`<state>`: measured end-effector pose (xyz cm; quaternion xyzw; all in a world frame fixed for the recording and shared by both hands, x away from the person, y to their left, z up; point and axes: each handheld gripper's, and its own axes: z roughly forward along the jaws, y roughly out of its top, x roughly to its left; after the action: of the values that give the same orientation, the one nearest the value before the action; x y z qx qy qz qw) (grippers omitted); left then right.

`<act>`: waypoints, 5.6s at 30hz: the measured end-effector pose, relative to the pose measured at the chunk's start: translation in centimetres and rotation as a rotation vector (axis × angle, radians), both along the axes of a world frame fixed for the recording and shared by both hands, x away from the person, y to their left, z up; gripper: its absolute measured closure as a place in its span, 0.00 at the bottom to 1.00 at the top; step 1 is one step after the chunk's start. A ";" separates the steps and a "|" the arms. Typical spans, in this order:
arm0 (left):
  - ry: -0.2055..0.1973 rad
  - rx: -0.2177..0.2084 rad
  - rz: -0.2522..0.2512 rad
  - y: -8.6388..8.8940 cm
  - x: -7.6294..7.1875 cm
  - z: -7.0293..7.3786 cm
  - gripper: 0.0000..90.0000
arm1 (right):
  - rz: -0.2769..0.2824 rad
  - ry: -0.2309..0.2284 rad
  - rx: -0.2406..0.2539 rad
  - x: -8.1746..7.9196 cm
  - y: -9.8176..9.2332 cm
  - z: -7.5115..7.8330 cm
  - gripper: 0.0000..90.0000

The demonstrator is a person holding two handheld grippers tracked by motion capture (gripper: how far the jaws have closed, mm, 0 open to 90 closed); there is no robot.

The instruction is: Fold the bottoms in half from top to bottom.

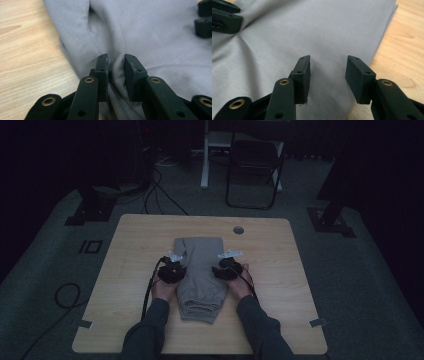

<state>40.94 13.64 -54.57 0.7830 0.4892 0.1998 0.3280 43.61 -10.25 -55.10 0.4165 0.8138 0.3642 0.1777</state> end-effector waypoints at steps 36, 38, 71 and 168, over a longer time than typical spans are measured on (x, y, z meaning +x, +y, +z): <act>-0.044 0.038 -0.019 -0.1 -3.6 0.6 0.73 | 0.128 0.056 0.002 -8.1 -2.6 0.2 0.71; -0.041 0.061 -0.007 -0.2 -3.2 0.4 0.67 | 0.129 0.054 0.007 -8.1 -2.6 0.2 0.71; 0.007 0.040 0.116 1.5 3.4 0.9 0.81 | 0.125 0.058 0.019 -7.9 -2.9 0.1 0.75; 0.016 -0.268 0.054 2.3 5.0 5.0 0.92 | -0.123 0.044 0.096 4.6 -2.9 3.7 0.96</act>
<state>45.96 15.94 -49.54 0.7202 0.5351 0.1352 0.4204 48.25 -13.17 -51.42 0.4815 0.7722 0.3817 0.1616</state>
